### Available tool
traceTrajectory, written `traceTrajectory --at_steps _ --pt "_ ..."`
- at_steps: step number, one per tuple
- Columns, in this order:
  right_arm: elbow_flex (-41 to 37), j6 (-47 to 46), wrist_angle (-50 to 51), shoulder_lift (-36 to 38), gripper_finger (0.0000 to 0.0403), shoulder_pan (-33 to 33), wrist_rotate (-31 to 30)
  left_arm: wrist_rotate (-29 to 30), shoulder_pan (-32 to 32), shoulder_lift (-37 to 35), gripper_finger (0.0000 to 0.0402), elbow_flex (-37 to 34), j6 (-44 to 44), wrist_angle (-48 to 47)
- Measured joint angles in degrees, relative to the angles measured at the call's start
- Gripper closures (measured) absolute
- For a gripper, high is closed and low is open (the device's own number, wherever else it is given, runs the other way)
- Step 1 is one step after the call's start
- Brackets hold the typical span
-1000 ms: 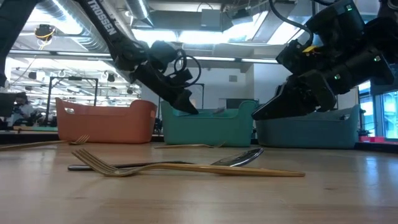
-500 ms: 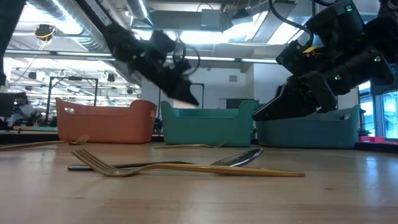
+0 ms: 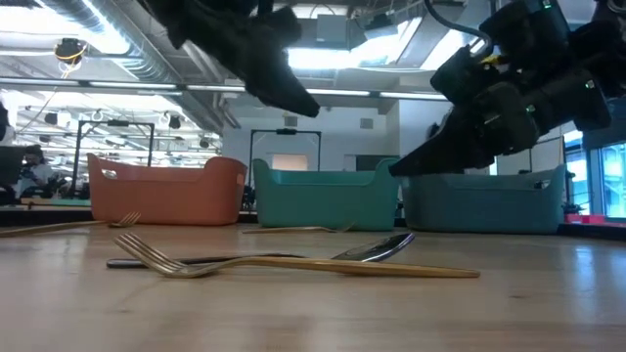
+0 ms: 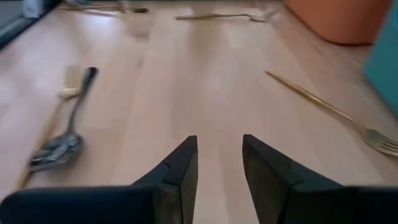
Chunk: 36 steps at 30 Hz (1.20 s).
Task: Sort silverware by color (type)
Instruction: Put the black spoon into the green bin
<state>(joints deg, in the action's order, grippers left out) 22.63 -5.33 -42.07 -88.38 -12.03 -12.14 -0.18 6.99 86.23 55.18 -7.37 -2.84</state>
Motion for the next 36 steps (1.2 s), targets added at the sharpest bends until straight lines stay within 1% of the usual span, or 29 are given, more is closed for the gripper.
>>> traceTrajectory --at_steps 2,7,11,15,19,26,30,33,36 --pt "0.0 -0.3 -0.8 0.0 0.0285 -0.5 1.7 0.2 -4.4 1.2 0.0267 0.0 1.8 -0.4" --pt "0.5 1.0 -1.6 0.0 0.0285 -4.8 1.7 4.0 -14.5 5.5 0.0267 0.0 7.4 -0.7" --pt "1.5 1.1 -1.5 0.0 0.0285 -9.2 -1.0 6.3 -20.7 10.0 0.0267 0.0 13.2 -0.5" --pt "2.0 -0.9 -1.4 0.0 0.0285 -14.3 -5.8 7.8 -25.1 13.6 0.0267 0.0 19.1 -0.2" --pt "2.1 -5.2 -1.4 0.0 0.0285 -19.7 -11.4 8.2 -28.2 16.7 0.0267 0.0 22.3 1.3" --pt "2.1 -12.3 -1.4 0.0 0.0285 -27.7 -21.2 9.0 -30.9 21.4 0.0267 0.0 24.7 9.5" --pt "2.1 -14.5 -1.6 -1.6 0.0285 -30.8 -26.7 12.6 -31.5 23.0 0.0267 0.0 25.8 9.6" --pt "2.1 -17.2 -1.5 -3.5 0.0285 -31.6 -28.9 13.9 -31.5 23.5 0.0267 0.0 26.3 9.9" --pt "2.1 -19.9 -1.5 -5.2 0.0285 -31.5 -28.9 15.0 -31.5 24.3 0.0267 0.0 26.8 10.4"
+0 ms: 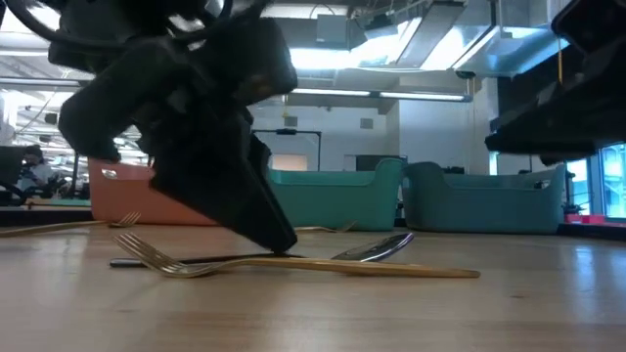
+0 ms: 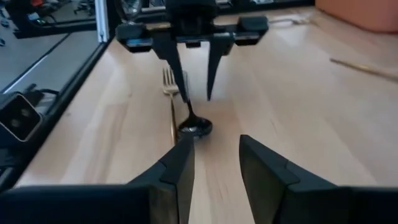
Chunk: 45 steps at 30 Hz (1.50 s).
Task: Sort silverware by color (type)
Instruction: Put the black spoon into the green bin
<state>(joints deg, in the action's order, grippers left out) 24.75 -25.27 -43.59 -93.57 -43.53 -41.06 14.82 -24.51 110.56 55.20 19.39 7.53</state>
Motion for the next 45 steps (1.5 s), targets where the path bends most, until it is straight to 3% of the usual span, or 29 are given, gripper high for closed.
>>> traceTrajectory --at_steps 8,16,23,30,33,37,45 --pt "0.7 -1.5 0.3 -2.2 0.0285 0.0 0.0 -1.9 0.1 0.8 0.0296 0.0 -0.1 -1.1" --pt "1.0 -1.0 1.0 -2.2 0.0285 0.0 -0.5 -1.2 0.4 0.6 0.0389 0.0 -3.1 -1.3" --pt "1.0 1.7 2.2 -2.2 0.0285 0.0 -0.8 0.0 2.0 -6.1 0.0384 -0.2 -6.9 -2.3" --pt "1.0 8.1 1.7 -2.2 0.0285 0.2 -12.3 5.8 7.0 -15.7 0.0388 -0.1 -16.1 -1.9" --pt "1.0 11.4 1.8 -2.2 0.0285 1.9 -13.3 7.8 10.4 -18.8 0.0385 -0.1 -20.3 -1.6" --pt "1.0 12.4 4.6 -2.2 0.0285 6.7 -9.6 7.6 16.4 -20.7 0.0385 -0.1 -25.9 -0.2" --pt "1.0 13.9 13.2 -2.2 0.0285 19.3 5.9 -4.5 31.6 -19.5 0.0384 -0.1 -31.9 3.1"
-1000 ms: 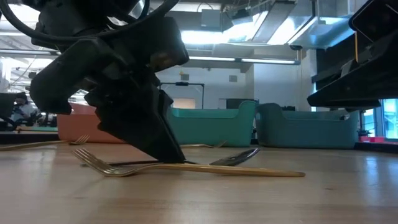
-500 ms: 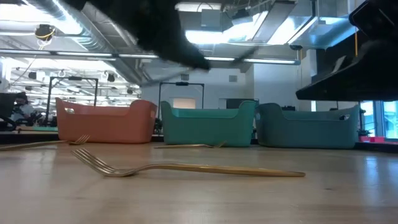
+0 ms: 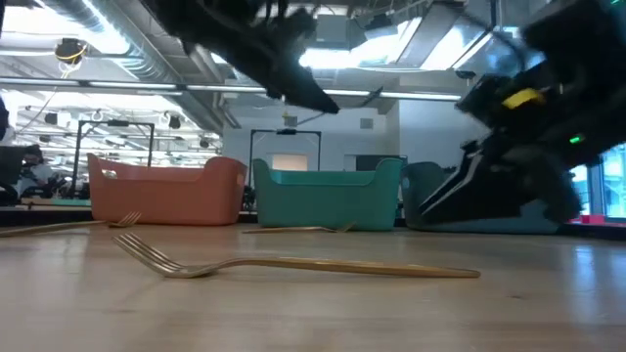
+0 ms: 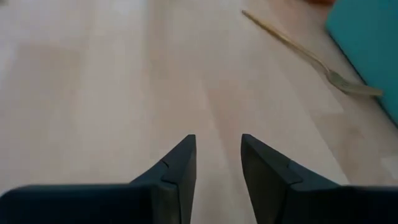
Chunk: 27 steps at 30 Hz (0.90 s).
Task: Sort silverware by color (type)
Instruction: Put the black spoon into the green bin
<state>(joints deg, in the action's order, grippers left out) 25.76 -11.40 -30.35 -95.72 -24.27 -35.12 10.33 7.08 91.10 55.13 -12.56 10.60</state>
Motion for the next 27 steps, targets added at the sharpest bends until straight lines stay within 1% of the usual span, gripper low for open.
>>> traceTrajectory --at_steps 4,5,13,15,19,21,27 --pt "0.0 4.7 1.0 0.0 0.0285 5.1 4.3 -7.7 6.8 2.7 0.0384 0.0 -3.1 6.2" --pt "0.0 5.9 0.9 0.0 0.0285 6.3 5.1 -8.7 8.0 3.7 0.0384 0.0 -3.7 7.9" --pt "0.0 10.6 0.9 0.0 0.0285 13.7 10.8 -10.7 17.0 9.6 0.0384 0.0 -7.2 14.0" --pt "0.0 11.6 0.9 0.0 0.0285 15.4 11.5 -13.5 19.4 10.7 0.0384 0.0 -6.9 14.8" --pt "0.0 12.4 0.7 0.0 0.0285 18.8 14.0 -21.2 23.4 12.8 0.0384 0.0 -3.8 15.8" --pt "0.0 13.5 0.2 0.0 0.0285 20.5 15.5 -22.1 24.7 13.8 0.0384 0.0 -3.6 15.4" --pt "0.0 14.7 -0.1 0.0 0.0285 24.6 18.4 -21.6 26.3 15.9 0.0384 0.0 -3.6 15.6"
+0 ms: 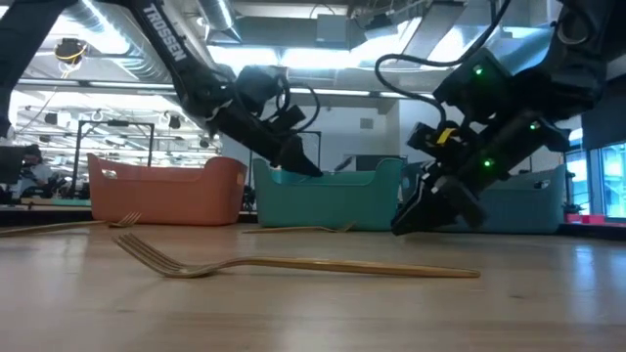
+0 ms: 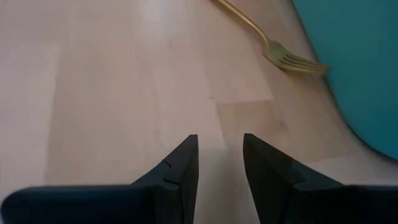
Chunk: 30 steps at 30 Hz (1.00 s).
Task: Sort silverware by color (type)
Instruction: Put the black spoon into the green bin
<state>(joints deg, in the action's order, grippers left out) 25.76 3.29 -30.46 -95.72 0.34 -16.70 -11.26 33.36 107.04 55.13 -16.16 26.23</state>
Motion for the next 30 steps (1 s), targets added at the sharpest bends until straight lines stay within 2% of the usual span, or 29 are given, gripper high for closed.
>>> traceTrajectory --at_steps 7,15,21,27,30 --pt "0.0 0.0 0.0 0.0 0.0285 2.1 2.4 1.8 -0.2 0.4 0.0369 0.0 -1.3 0.1" --pt "0.0 -0.5 -0.1 0.0 0.0285 1.9 2.6 3.0 -1.3 -0.8 0.0297 0.0 -2.5 -1.7" --pt "0.0 -1.2 -0.1 0.0 0.0285 1.9 2.7 11.7 -4.6 -7.6 0.0281 0.0 -2.5 -7.1" --pt "0.0 -1.2 -1.2 0.0 0.0285 1.9 6.0 12.9 -10.6 -16.3 0.0281 0.0 -2.0 -18.5" --pt "0.0 -1.0 -2.7 0.0 0.0285 1.9 8.8 15.3 -14.5 -20.2 0.0281 0.0 0.7 -25.1"
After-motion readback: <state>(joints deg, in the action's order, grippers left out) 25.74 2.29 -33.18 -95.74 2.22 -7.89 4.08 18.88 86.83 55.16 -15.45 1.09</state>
